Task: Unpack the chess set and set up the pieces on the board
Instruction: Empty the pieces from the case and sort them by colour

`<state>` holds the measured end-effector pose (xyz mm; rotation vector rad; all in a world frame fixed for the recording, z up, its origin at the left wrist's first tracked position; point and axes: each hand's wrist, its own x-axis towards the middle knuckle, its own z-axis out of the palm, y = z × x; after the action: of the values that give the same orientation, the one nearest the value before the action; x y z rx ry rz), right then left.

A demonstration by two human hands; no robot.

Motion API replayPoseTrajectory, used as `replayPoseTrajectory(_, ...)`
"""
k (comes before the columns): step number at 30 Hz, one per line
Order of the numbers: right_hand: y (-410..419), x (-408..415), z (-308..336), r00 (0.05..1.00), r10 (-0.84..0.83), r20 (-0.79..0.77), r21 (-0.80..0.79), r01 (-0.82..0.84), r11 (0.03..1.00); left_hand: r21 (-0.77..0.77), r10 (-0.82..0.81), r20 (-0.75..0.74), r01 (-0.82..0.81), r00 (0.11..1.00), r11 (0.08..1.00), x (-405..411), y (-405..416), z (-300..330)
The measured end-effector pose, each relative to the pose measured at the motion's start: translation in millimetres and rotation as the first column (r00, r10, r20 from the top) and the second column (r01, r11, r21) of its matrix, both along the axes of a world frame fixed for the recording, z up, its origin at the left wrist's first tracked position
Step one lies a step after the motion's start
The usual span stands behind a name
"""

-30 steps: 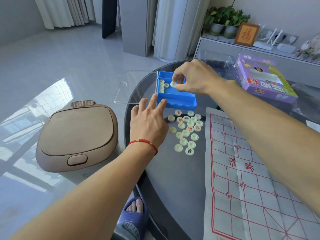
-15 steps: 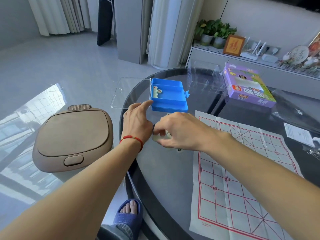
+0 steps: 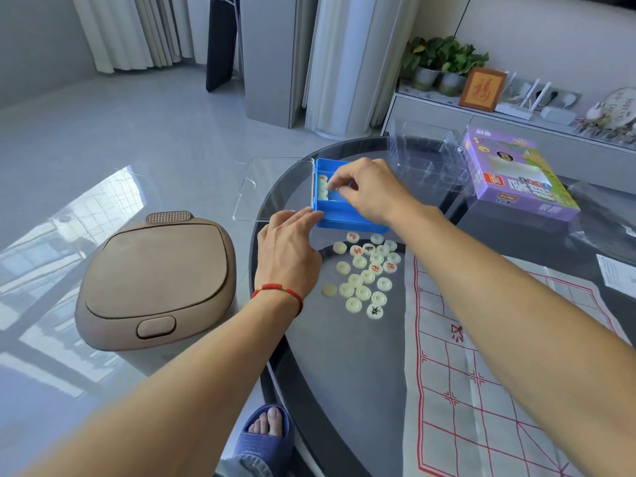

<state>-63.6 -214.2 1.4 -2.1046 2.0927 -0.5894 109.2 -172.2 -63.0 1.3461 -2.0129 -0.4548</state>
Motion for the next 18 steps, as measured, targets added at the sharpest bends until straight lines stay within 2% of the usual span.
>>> replayPoseTrajectory(3, -14, 4, -10, 1.0, 0.029, -0.002, 0.09, -0.029, 0.996, -0.007, -0.008, -0.014, 0.008, 1.0, 1.0, 0, 0, 0)
replayPoseTrajectory(9, -11, -13, -10, 0.997, -0.016, -0.077, 0.069, 0.022, 0.997, -0.002, 0.001, -0.001, -0.001, 1.0, 1.0, -2, 1, 0)
replayPoseTrajectory(15, -16, -30, -4, 0.999, -0.038, -0.018, 0.053, 0.039, 0.998, 0.014, 0.003, 0.017, -0.003, 1.0, 1.0, -3, 2, 0)
replayPoseTrajectory(18, -22, -30, 2, 1.0, 0.013, -0.011, 0.151, -0.011, 0.989, 0.016, 0.005, 0.018, -0.005, 1.0, 1.0, -2, 2, 1)
